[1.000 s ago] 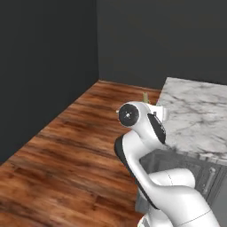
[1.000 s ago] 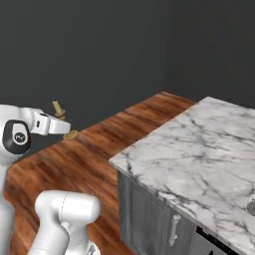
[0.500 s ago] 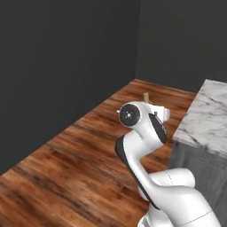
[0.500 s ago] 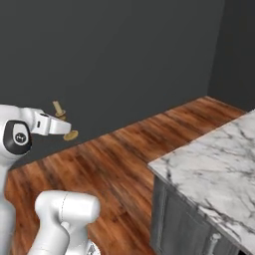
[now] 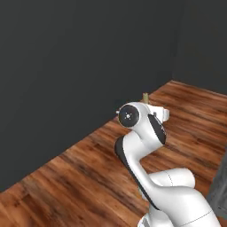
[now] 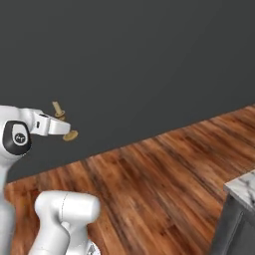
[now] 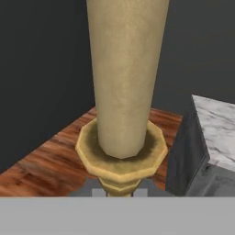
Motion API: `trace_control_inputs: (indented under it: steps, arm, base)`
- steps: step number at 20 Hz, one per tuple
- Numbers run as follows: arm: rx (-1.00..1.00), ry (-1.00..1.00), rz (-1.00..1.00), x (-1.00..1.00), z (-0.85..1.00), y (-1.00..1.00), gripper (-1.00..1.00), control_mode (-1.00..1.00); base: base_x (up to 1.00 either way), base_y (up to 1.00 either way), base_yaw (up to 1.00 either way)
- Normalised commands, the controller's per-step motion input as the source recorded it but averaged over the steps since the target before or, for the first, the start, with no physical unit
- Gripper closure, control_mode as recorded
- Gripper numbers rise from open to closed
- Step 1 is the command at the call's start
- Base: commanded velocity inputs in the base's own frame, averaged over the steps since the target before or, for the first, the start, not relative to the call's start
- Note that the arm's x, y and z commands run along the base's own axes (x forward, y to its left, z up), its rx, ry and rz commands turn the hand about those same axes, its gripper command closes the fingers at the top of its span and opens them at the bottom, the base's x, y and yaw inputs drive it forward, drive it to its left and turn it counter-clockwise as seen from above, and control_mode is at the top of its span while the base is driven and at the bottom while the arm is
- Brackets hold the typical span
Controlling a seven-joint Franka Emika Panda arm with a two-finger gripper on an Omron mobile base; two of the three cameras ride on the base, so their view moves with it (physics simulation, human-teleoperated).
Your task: Pick the candle and candle from the dining table and place them in the open cabinet. Close the cabinet after placing the objects.
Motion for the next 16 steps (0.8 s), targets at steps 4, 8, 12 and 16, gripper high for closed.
trace_control_inputs:
  steps: [4,8,12,16]
  arm:
    - [0.0,0.0,0.0,0.0,0.0,0.0,1.0,1.0]
    - [0.0,0.0,0.0,0.0,0.0,0.0,1.0,1.0]
    - [0.0,0.0,0.0,0.0,0.0,0.0,1.0,1.0]
    - [0.0,0.0,0.0,0.0,0.0,0.0,1.0,1.0]
  base:
    - [0.0,0.81,0.33]
    - [-0.09,0.06,0.52]
    - [-0.25,-0.2,0.66]
    - [-0.18,-0.15,0.67]
